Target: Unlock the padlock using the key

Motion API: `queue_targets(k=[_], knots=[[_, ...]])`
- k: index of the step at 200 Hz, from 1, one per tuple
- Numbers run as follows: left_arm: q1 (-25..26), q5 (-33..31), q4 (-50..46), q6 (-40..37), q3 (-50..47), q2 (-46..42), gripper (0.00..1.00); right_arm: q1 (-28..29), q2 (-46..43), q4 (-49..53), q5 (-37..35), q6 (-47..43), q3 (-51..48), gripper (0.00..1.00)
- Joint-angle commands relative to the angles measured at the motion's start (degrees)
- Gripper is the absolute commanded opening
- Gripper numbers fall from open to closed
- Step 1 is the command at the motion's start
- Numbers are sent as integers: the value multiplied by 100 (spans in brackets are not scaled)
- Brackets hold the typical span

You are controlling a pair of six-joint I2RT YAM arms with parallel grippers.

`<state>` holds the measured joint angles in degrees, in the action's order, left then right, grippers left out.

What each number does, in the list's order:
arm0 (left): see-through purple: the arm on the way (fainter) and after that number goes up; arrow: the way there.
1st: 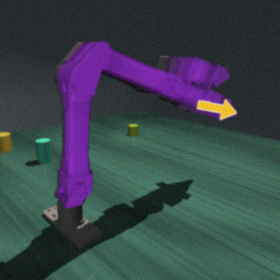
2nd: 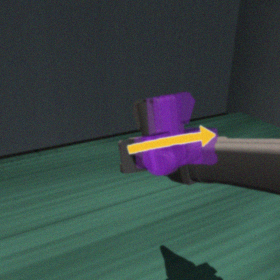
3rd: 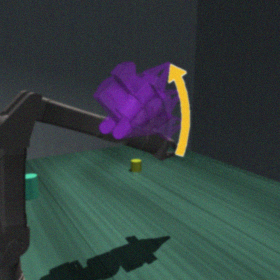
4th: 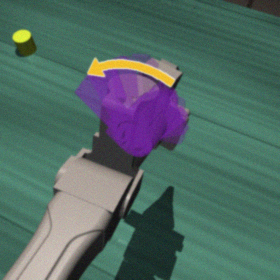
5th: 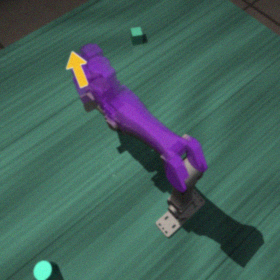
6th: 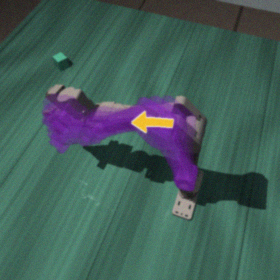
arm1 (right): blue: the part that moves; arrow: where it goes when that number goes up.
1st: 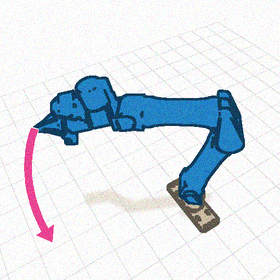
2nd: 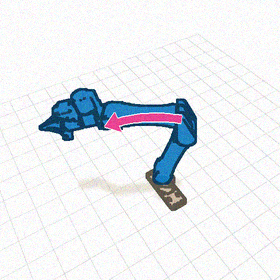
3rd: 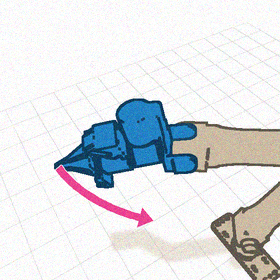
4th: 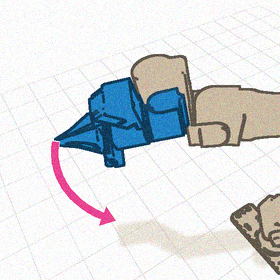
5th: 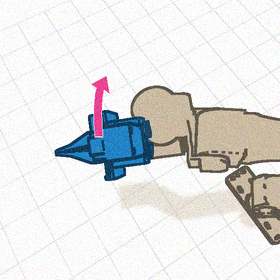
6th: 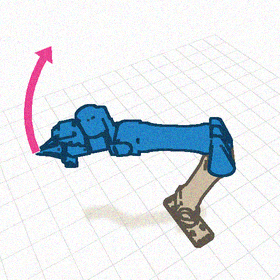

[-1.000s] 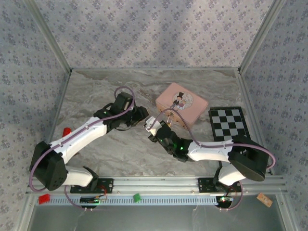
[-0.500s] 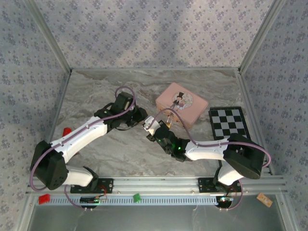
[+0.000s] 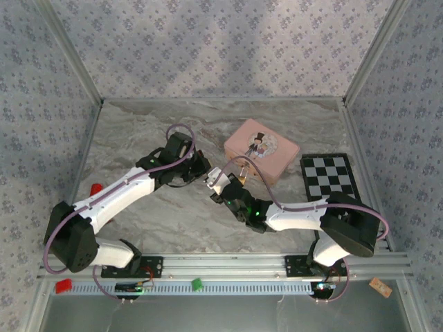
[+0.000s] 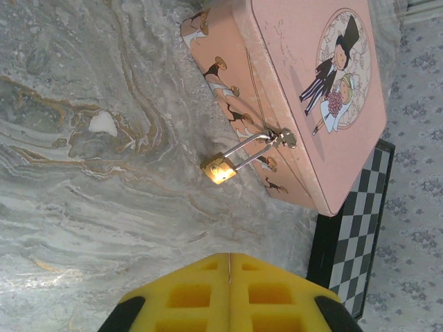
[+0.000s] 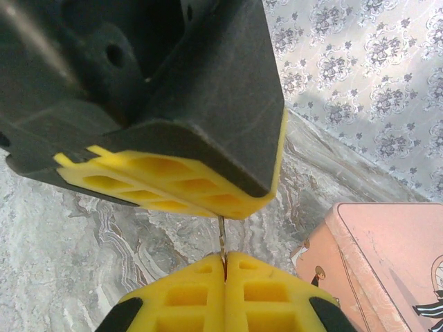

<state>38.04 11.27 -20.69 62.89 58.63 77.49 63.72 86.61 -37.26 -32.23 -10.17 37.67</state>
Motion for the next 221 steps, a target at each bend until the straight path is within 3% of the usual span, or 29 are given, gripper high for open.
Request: queue_targets(k=[1, 21, 34, 44, 52, 70, 87, 103, 124, 145, 185, 221], knots=[[37, 55, 34, -75, 129, 54, 0, 48, 102, -235, -141, -55, 169, 0], [22, 53, 137, -112, 92, 33, 0, 68, 83, -176, -177, -50, 193, 1], [-26, 93, 287, -264, 40, -8, 0, 117, -122, 167, -174, 33, 228, 34], [-143, 231, 478, -550, -3, -39, 0, 124, -354, 254, -91, 156, 100, 51], [-281, 428, 595, -853, -23, -59, 0, 102, -564, 234, -59, 249, -61, 60], [-549, 809, 793, -1734, -55, -176, 0, -80, -1114, 788, 435, 620, -194, 69], [-634, 814, 1046, -2659, -220, -438, 0, -494, -1765, 1885, 1805, 1227, -103, 70], [-645, 840, 1476, -3362, -526, -718, 0, -990, -2250, 2030, 3336, 1821, -191, 74], [-596, 1434, 2020, -4331, -917, -1037, 0, -1530, -2519, 2028, 4191, 2849, -252, 75], [-442, 1590, 2155, -5114, -1155, -1225, 0, -2036, -2498, 1059, 5164, 3705, -598, 73], [-364, 2290, 2874, -5383, -1548, -1396, 0, -2532, -1893, -526, 6250, 4712, -865, 67], [-317, 2396, 3419, -5134, -1706, -1488, 0, -2420, -1478, -1371, 6650, 5176, -754, 66]])
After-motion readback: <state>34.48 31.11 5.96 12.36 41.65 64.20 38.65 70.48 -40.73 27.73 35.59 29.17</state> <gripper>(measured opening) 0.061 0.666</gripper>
